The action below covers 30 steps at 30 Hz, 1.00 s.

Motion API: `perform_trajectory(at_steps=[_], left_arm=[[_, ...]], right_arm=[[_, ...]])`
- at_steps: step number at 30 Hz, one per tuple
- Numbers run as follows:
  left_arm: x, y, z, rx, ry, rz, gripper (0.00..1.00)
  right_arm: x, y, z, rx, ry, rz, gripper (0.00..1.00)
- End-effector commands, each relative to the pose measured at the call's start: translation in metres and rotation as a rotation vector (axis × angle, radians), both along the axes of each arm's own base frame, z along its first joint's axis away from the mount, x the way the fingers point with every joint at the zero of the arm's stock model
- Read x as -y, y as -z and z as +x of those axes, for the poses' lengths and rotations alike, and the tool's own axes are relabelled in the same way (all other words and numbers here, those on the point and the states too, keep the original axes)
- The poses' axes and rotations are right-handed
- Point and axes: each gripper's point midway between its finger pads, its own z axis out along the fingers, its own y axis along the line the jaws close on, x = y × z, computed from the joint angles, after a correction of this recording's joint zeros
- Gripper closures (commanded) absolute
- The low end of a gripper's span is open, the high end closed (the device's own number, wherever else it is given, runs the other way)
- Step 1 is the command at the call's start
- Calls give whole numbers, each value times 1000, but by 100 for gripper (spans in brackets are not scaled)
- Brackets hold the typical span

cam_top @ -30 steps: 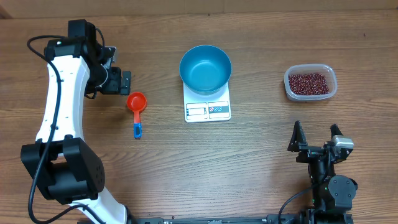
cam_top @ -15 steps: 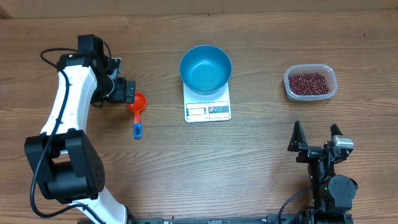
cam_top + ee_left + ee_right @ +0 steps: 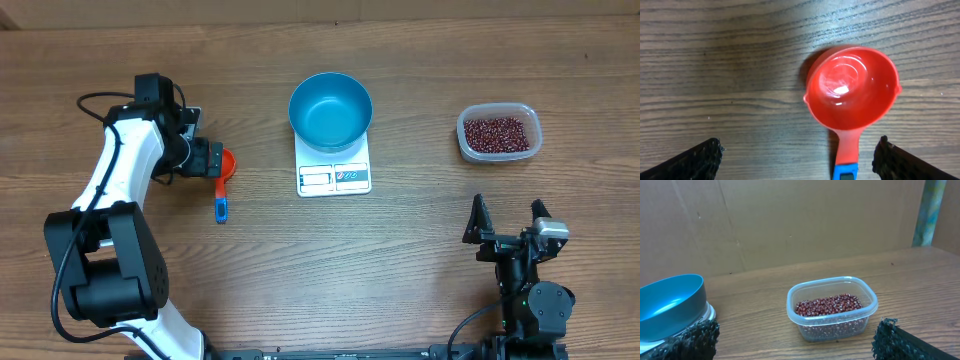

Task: Scoop item into bowl and weigh 150g on scale
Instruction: 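Lower the left gripper and grasp the red scoop's rim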

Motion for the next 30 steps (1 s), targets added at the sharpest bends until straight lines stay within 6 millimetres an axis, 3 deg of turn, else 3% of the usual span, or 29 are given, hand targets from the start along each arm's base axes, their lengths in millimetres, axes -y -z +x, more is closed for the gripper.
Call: perform_trajectory(at_steps=[1,24,30], left_arm=[[-1,9,-3,-13,18,5,1],[-2,10,2,5,18,8,1],[-11,10,5,15,2,54,0]], right_arm=[[0,2,0,5,-2,-3,0],[0,3,1,-2,-2,-3,0],[0,3,1,-2,-2,-3,0]])
